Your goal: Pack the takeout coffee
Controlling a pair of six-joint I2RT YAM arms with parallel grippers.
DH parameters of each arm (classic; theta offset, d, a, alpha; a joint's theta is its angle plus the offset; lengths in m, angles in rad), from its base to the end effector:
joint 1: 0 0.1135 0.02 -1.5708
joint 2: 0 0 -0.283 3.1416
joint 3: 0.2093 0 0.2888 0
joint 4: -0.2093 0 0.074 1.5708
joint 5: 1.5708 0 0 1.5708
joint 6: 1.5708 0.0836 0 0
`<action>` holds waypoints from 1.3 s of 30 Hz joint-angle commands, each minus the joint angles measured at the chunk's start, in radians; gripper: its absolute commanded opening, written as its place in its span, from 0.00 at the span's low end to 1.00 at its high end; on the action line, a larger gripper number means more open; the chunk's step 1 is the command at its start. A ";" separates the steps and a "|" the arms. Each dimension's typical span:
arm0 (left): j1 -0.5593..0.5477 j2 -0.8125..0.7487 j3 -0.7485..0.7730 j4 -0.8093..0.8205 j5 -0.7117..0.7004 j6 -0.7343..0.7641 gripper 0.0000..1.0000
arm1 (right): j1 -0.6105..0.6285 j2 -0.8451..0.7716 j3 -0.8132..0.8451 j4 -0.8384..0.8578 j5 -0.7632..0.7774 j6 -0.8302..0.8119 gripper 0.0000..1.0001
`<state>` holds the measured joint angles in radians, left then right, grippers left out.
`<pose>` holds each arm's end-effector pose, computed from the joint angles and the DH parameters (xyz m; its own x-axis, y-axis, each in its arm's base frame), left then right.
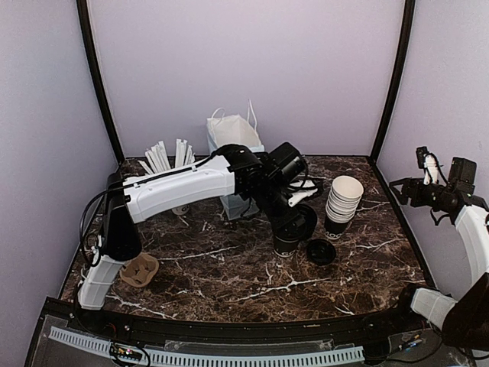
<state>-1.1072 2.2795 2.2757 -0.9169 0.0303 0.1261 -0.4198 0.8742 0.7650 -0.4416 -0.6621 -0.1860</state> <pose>0.2581 -0.5220 0.2619 -0.2397 0.7605 -0.6035 0.9398 0.3376 0.0522 0.2447 -0.0529 0.2862 -0.4407 0.0370 -0.8969 -0.2426 0.9571 0.1586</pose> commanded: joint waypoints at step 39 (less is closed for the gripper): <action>0.025 -0.026 0.084 -0.015 0.035 -0.004 0.97 | -0.002 0.026 -0.004 0.021 -0.027 -0.013 0.85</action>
<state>-1.0721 2.3306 2.3184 -0.8589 0.0902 0.1204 -0.4198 0.8970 0.7650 -0.4419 -0.6762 -0.1898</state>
